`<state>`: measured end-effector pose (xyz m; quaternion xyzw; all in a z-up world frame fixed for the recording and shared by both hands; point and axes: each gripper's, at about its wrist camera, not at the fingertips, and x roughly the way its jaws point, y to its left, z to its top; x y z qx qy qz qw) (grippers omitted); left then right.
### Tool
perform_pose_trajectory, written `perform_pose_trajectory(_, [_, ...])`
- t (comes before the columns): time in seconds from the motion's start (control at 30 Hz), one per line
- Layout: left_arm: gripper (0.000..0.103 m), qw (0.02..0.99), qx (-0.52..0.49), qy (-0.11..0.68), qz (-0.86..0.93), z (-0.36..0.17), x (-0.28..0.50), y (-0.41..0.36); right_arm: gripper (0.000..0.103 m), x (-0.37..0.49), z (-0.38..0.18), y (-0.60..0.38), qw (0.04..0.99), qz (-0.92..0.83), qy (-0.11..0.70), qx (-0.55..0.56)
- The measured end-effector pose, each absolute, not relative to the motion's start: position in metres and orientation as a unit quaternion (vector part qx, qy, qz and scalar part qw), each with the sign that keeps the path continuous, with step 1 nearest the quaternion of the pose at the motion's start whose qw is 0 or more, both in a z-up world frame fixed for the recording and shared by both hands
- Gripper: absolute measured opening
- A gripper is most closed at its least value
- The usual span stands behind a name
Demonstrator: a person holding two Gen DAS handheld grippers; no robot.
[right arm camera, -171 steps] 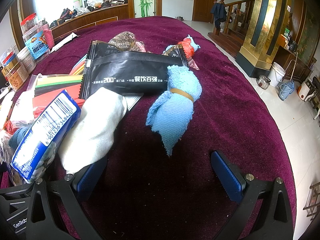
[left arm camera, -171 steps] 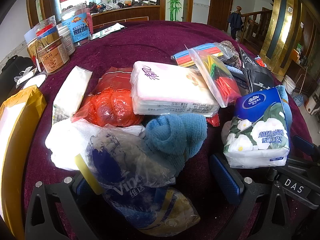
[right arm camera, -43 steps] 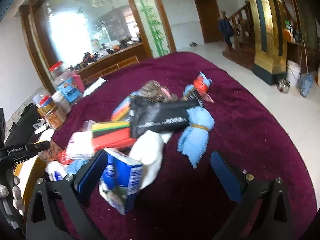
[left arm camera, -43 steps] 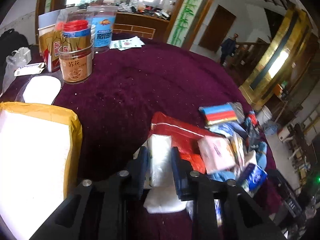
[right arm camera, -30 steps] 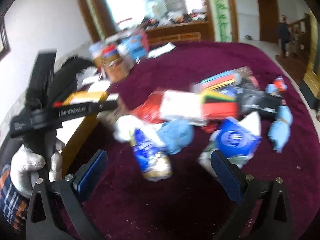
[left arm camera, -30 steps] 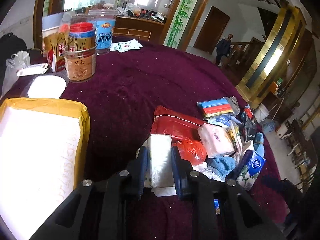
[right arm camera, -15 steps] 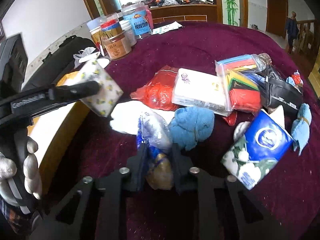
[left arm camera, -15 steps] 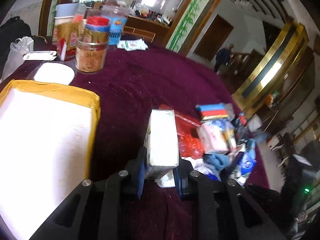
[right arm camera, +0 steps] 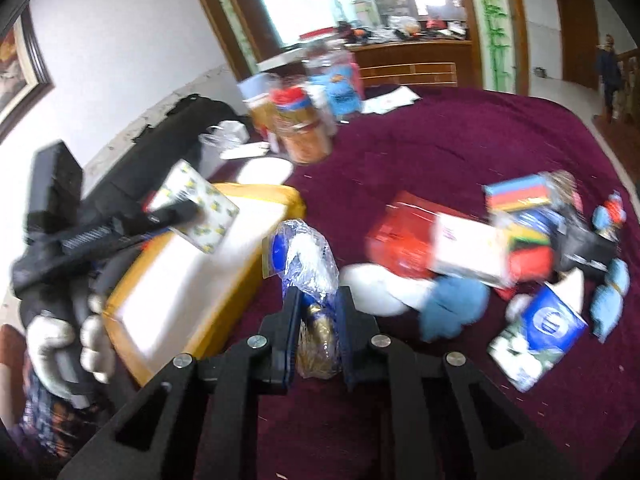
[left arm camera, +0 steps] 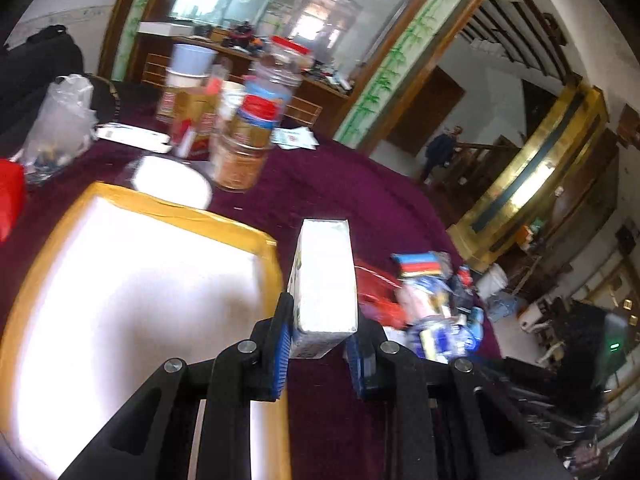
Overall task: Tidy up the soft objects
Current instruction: 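Carry both items over the yellow-rimmed tray and open both grippers to drop them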
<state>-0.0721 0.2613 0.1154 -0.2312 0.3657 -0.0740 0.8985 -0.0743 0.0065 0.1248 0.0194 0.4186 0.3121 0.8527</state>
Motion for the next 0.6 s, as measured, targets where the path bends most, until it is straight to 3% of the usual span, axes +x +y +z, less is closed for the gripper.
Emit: perform_pose_trajectory(0.6, [0.025, 0.887, -0.235, 0.398, -0.013, 0.076, -0.043, 0.325, 0.017, 0.000, 0.099, 0.139, 0.820, 0.312, 0.479, 0.030])
